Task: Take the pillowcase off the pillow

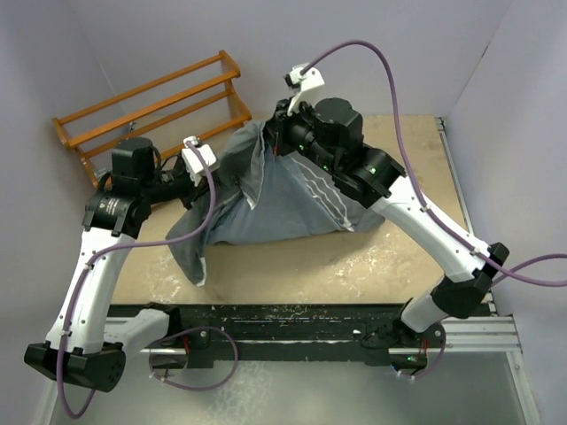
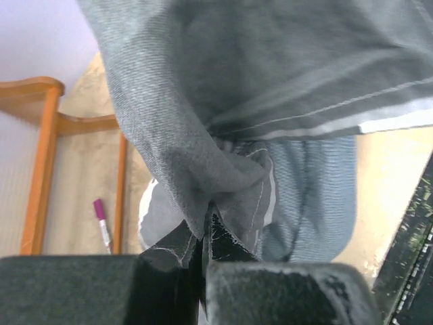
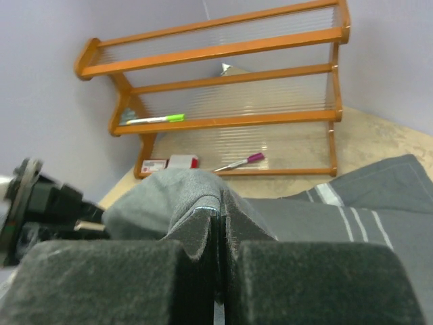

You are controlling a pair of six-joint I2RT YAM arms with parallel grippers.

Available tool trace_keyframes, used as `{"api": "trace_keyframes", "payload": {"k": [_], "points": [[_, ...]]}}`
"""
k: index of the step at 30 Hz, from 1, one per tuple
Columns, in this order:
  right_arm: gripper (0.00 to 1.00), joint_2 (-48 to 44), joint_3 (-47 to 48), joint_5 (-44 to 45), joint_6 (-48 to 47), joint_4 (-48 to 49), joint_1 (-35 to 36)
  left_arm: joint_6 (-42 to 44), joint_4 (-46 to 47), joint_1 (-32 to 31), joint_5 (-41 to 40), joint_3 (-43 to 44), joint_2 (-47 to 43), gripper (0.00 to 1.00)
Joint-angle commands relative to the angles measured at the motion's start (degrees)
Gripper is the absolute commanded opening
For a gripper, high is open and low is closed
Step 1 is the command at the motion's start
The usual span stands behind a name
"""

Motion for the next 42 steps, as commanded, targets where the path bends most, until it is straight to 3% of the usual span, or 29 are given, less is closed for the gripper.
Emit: {"api": "trace_keyframes", "payload": {"k": [1, 6, 8, 10, 14, 17, 21, 25, 29, 34, 38, 42], "points": [[0.0, -6.2, -1.7, -2.8, 2.2, 7.3, -1.6, -1.9, 7.9, -0.3, -5.2, 5.3, 1.2, 0.0], [0.01, -9.6, -3.7, -1.9, 3.8, 6.4, -3.3, -2.6, 6.5, -0.3, -3.6, 12.2, 3.8, 0.0], [0.1, -10.6, -3.9, -0.6, 3.9, 4.9, -3.7, -4.5, 8.2, -0.3, -5.3, 16.6, 4.7, 0.0], [0.19, -11.3, -4.5, 0.3, 3.9, 3.7, -3.9, -6.7, 8.2, -0.3, -5.3, 24.6, 7.3, 0.0], [0.34, -13.2, -7.0, 1.5, 3.8, 3.5, -3.9, -12.7, -0.6, -0.3, 0.0, 47.6, 17.2, 0.0], [0.42, -15.1, -8.8, 3.3, 2.0, 5.1, -3.6, -15.7, -2.5, -0.3, 1.0, 55.9, 21.5, 0.0], [0.52, -18.4, -10.7, 1.7, -1.7, 8.2, 0.5, -16.8, -3.2, -1.2, 0.4, 59.5, 23.8, 0.0], [0.58, -22.2, -14.5, 1.8, -7.5, 12.8, 10.2, -16.4, -3.9, -3.2, -1.6, 60.2, 24.7, 0.0], [0.65, -21.4, -18.9, 12.1, -14.6, 15.7, 24.5, -16.0, -3.1, -6.1, -4.4, 59.7, 24.8, 0.0], [0.71, -12.2, -17.1, 21.3, -18.9, 12.1, 36.1, -13.8, -4.3, -10.0, -8.8, 61.7, 25.9, 0.0], [0.72, -8.7, -18.1, 22.9, -19.0, 14.6, 38.7, -13.1, -4.7, -11.4, -10.9, 62.0, 25.8, 0.0], [0.7, -1.5, -16.5, 24.7, -13.3, 9.5, 37.9, -12.7, -5.2, -12.7, -11.7, 62.9, 25.9, 0.0]]}}
